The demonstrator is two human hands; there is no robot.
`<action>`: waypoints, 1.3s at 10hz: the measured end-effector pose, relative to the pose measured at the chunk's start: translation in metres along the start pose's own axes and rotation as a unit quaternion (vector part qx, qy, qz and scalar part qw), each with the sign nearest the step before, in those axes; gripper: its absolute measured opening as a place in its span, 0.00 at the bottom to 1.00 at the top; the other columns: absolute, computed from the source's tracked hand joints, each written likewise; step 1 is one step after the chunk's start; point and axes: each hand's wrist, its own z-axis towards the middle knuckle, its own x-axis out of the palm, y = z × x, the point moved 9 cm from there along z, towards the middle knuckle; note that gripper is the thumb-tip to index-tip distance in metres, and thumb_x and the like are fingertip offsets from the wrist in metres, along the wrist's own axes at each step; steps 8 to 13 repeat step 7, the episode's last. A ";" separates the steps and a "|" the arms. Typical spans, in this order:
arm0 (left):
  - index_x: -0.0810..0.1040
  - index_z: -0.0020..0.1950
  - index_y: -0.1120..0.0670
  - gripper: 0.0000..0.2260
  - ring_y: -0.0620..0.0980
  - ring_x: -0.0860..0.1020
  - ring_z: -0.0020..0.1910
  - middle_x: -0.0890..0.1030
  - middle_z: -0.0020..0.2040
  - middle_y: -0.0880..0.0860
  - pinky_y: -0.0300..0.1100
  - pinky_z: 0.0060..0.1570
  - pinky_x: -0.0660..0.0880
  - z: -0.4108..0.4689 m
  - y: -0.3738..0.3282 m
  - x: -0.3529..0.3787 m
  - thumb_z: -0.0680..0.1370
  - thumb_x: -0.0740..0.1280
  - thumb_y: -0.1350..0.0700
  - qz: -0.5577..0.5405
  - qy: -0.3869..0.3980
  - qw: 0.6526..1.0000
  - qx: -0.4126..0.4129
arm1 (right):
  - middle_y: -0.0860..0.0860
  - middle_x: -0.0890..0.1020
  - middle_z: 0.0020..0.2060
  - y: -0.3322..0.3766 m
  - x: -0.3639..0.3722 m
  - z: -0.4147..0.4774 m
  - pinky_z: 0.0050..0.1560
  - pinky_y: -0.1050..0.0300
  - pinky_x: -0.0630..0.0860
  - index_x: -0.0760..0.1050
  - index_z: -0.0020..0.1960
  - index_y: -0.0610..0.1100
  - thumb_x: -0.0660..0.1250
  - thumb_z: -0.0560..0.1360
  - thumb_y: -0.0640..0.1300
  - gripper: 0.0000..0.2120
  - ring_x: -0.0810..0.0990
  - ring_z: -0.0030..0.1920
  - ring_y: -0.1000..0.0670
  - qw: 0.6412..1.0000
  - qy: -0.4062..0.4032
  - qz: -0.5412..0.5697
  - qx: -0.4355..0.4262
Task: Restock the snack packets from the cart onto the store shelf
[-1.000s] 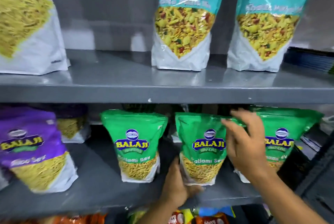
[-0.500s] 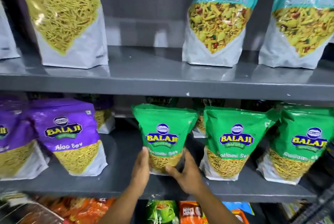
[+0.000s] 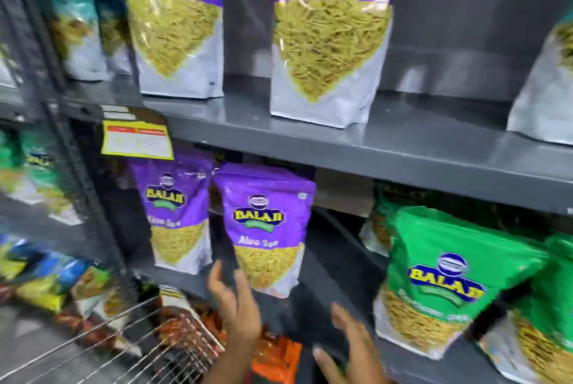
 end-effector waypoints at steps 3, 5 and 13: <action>0.67 0.72 0.54 0.33 0.49 0.68 0.70 0.70 0.72 0.54 0.52 0.74 0.61 0.064 0.030 0.038 0.76 0.48 0.34 0.036 0.226 0.961 -0.156 | 0.42 0.80 0.55 0.051 0.092 0.088 0.58 0.44 0.77 0.68 0.58 0.47 0.72 0.70 0.31 0.23 0.79 0.57 0.42 0.976 0.100 0.181 0.064; 0.67 0.59 0.36 0.18 0.20 0.69 0.52 0.69 0.55 0.29 0.17 0.49 0.63 0.065 0.037 0.037 0.75 0.51 0.33 0.066 0.274 0.949 -0.141 | 0.35 0.79 0.51 0.039 0.091 0.073 0.54 0.40 0.76 0.69 0.55 0.44 0.71 0.72 0.37 0.15 0.79 0.52 0.37 0.977 0.058 0.173 0.109; 0.68 0.68 0.46 0.32 0.35 0.75 0.55 0.74 0.60 0.42 0.37 0.55 0.65 0.065 0.038 0.031 0.72 0.53 0.28 0.060 0.272 0.949 -0.145 | 0.45 0.81 0.56 0.047 0.092 0.067 0.60 0.42 0.76 0.67 0.61 0.46 0.71 0.73 0.39 0.21 0.79 0.57 0.45 0.971 0.074 0.193 0.117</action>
